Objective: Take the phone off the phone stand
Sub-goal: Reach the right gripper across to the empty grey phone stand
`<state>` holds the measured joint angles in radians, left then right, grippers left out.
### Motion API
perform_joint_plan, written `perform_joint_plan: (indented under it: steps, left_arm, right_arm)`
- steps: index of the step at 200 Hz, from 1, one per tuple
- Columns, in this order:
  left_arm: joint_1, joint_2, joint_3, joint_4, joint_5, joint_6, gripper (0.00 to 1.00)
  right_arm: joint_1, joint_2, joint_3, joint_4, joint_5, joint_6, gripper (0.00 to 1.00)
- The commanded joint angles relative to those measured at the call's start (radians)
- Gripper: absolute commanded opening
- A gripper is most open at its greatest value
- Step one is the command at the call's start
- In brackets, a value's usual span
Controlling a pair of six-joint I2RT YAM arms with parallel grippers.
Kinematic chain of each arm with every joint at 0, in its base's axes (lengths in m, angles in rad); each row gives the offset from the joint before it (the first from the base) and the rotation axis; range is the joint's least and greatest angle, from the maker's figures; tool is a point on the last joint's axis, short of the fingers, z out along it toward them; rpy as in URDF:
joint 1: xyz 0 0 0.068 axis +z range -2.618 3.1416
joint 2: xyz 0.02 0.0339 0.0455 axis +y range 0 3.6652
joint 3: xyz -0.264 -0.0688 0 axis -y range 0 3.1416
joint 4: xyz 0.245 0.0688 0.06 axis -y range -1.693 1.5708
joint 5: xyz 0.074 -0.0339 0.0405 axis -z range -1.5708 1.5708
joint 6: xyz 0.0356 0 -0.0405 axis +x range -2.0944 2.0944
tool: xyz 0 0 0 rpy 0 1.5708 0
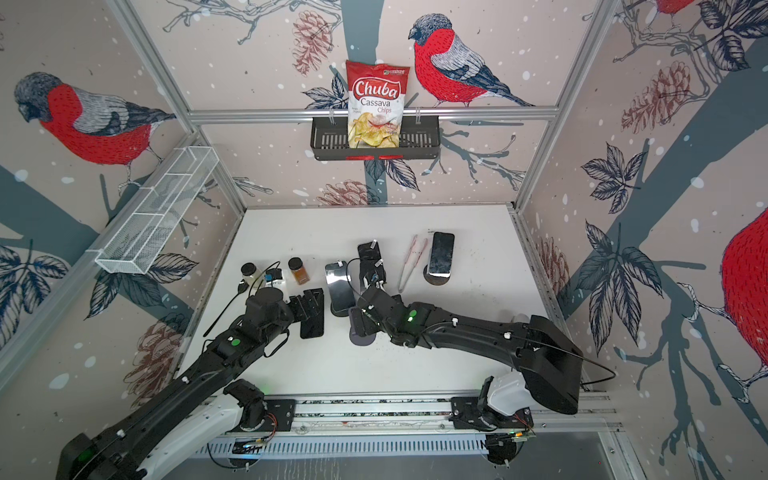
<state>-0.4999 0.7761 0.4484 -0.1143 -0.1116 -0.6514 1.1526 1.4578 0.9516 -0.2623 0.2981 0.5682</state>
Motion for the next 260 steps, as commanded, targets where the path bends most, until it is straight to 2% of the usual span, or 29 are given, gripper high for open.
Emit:
perform_joint_plan:
  steps: [1,62,88,135,209,260]
  left_arm:
    - [0.001,-0.023,-0.027,0.076,0.000,-0.017,0.96]
    - [0.002,-0.019,-0.038,0.081,0.042,0.001,0.96]
    - [0.001,-0.018,-0.036,0.076,0.040,0.014,0.96]
    - [0.001,0.001,-0.037,0.087,0.052,0.031,0.96]
    - [0.002,0.025,-0.038,0.099,0.078,0.046,0.96]
    - [0.001,0.022,-0.037,0.092,0.063,0.056,0.96]
  right_arm:
    - [0.023,0.046,0.044,-0.023,0.052,0.029,0.99]
    - [0.041,0.177,0.139,-0.072,0.138,0.105,1.00]
    - [0.045,0.223,0.179,-0.091,0.148,0.105,0.96]
    - [0.062,0.286,0.234,-0.143,0.168,0.118,0.83]
    - [0.088,0.283,0.231,-0.168,0.196,0.124,0.58]
    - [0.103,0.212,0.196,-0.182,0.172,0.105,0.49]
